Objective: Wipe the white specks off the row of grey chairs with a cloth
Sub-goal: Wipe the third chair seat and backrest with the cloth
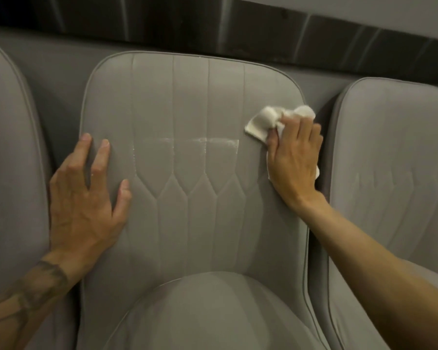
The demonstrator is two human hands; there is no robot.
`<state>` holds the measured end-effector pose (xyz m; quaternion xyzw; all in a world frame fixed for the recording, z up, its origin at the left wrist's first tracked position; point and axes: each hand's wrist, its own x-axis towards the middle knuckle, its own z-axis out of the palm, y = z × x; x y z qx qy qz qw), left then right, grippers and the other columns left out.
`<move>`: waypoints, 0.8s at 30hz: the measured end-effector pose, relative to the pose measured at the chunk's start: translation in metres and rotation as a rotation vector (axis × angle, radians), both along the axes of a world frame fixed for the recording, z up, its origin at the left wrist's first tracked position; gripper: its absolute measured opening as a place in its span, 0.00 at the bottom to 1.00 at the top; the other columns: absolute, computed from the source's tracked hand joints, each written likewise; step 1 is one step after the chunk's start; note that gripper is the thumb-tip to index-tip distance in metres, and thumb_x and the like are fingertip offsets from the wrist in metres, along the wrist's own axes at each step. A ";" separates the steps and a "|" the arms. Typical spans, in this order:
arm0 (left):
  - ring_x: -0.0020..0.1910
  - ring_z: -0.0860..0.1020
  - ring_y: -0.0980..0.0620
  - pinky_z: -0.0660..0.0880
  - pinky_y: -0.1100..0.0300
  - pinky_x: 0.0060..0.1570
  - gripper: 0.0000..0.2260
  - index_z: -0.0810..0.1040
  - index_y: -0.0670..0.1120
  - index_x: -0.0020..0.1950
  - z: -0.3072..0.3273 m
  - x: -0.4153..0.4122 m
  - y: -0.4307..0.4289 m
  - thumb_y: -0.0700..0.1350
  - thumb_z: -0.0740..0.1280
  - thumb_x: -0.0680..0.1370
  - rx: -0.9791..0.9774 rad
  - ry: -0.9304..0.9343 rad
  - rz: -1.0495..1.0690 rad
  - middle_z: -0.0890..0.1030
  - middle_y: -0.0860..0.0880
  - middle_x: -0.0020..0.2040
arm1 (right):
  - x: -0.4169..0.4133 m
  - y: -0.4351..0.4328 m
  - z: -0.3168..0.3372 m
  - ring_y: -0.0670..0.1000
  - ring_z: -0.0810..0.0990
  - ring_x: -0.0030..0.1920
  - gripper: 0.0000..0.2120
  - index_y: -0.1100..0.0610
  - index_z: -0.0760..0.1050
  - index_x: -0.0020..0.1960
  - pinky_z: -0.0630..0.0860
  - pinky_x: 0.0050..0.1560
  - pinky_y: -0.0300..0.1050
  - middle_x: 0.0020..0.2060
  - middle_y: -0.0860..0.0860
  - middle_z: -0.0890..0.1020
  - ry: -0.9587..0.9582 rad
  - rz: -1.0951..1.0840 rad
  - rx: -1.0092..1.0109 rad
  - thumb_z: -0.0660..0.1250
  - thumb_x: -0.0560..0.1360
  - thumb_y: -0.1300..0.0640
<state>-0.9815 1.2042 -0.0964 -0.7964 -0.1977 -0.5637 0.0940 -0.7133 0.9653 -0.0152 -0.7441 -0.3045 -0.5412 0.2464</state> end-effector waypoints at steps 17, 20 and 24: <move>0.73 0.68 0.33 0.67 0.39 0.71 0.31 0.60 0.43 0.82 0.004 -0.002 -0.006 0.52 0.64 0.82 -0.039 0.036 0.015 0.60 0.37 0.81 | -0.009 -0.024 -0.041 0.60 0.69 0.49 0.11 0.57 0.70 0.59 0.64 0.49 0.56 0.54 0.59 0.70 -0.038 0.032 -0.300 0.56 0.84 0.51; 0.75 0.66 0.34 0.65 0.41 0.72 0.31 0.60 0.44 0.83 0.004 -0.003 -0.005 0.53 0.63 0.82 -0.041 0.043 0.026 0.60 0.37 0.82 | 0.007 -0.004 0.004 0.57 0.66 0.48 0.12 0.57 0.69 0.59 0.60 0.46 0.52 0.54 0.59 0.71 -0.106 -0.018 -0.169 0.54 0.85 0.50; 0.76 0.65 0.36 0.64 0.42 0.73 0.31 0.59 0.44 0.83 0.003 -0.002 -0.004 0.54 0.62 0.83 -0.027 0.028 0.007 0.60 0.37 0.82 | 0.004 -0.014 -0.027 0.58 0.67 0.48 0.11 0.57 0.67 0.59 0.62 0.46 0.53 0.55 0.59 0.71 -0.071 -0.069 -0.099 0.56 0.84 0.49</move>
